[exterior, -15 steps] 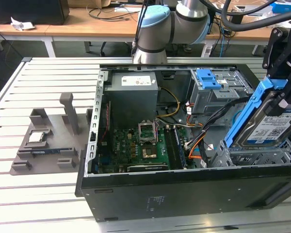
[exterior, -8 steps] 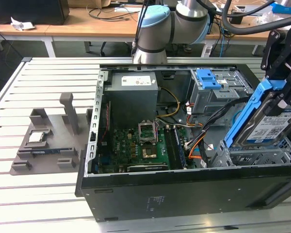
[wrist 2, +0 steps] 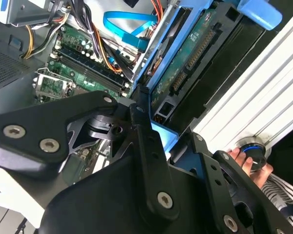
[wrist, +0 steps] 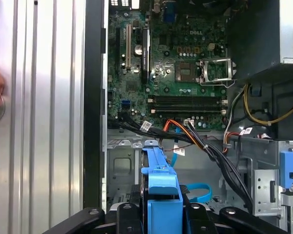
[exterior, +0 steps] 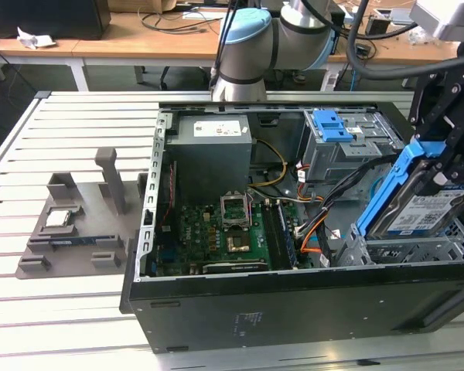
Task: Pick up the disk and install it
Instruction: 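Insert the disk into the insertion slot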
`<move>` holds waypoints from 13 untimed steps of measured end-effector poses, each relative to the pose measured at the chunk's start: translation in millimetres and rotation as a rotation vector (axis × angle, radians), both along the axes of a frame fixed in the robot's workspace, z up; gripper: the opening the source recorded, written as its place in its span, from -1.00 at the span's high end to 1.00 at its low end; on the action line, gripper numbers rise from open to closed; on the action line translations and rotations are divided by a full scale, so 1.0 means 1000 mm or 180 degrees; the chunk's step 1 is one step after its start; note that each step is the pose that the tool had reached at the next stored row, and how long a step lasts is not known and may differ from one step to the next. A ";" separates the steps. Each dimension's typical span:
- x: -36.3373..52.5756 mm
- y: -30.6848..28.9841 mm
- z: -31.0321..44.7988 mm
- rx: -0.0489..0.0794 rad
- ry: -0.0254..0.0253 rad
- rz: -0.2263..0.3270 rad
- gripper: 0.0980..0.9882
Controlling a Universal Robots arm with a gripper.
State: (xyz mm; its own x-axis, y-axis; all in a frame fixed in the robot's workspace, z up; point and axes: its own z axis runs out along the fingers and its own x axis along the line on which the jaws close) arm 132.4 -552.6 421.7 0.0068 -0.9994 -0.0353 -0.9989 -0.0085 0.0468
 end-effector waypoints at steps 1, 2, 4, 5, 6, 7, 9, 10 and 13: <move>0.0000 0.0000 -0.0019 0.0000 0.0000 0.0000 0.39; 0.0000 0.0000 -0.0043 0.0000 0.0000 0.0000 0.39; 0.0000 0.0000 -0.0091 0.0000 0.0000 0.0000 0.39; 0.0000 0.0000 -0.0108 0.0000 0.0000 0.0000 0.39; 0.0000 0.0000 -0.0143 0.0000 0.0000 0.0000 0.39; 0.0000 0.0000 -0.0163 0.0000 0.0000 0.0000 0.39; 0.0000 0.0000 -0.0207 0.0000 0.0000 0.0000 0.39; 0.0000 0.0000 -0.0224 0.0000 0.0000 0.0000 0.39; 0.0000 0.0000 -0.0284 0.0000 0.0000 0.0000 0.39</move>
